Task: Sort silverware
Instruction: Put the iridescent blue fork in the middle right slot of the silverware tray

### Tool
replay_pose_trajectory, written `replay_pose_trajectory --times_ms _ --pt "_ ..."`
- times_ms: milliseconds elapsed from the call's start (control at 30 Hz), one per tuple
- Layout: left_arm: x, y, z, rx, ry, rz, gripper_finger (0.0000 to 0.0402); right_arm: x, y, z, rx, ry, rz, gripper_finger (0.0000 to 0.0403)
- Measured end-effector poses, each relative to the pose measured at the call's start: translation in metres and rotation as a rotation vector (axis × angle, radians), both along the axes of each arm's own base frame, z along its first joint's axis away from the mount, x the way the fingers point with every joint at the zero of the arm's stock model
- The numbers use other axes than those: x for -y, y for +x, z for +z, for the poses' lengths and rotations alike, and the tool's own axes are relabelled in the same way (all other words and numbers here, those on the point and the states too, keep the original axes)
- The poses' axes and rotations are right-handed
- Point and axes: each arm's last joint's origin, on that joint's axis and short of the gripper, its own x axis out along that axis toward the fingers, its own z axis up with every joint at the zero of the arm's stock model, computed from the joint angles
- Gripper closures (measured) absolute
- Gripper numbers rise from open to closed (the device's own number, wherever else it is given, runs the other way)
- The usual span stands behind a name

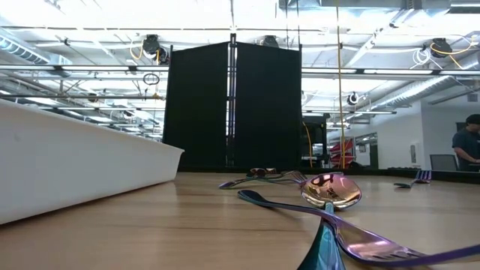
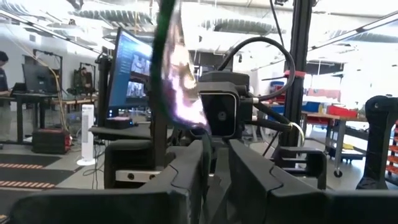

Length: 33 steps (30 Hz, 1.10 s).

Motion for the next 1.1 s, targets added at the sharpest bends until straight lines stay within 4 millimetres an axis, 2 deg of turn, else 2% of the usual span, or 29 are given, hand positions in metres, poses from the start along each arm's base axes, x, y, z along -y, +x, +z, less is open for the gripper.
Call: replay_pose_trajectory --times_ms 333,600,833,1100 --pt "0.000 0.000 0.001 0.010 -0.006 0.007 0.0390 -0.002 -0.001 0.003 0.030 -0.018 0.004 0.0403" --pt "-0.001 0.000 0.000 -0.010 -0.021 0.047 0.0398 -0.002 0.000 -0.006 -0.055 -0.033 0.004 0.0397" --pt "-0.006 -0.008 0.000 -0.152 -0.017 0.123 0.0399 -0.001 -0.001 -0.013 -0.150 -0.139 -0.013 0.0328" --pt "-0.015 -0.029 0.022 -0.297 -0.035 0.149 0.0400 0.003 -0.002 -0.016 -0.203 -0.150 -0.029 0.0258"
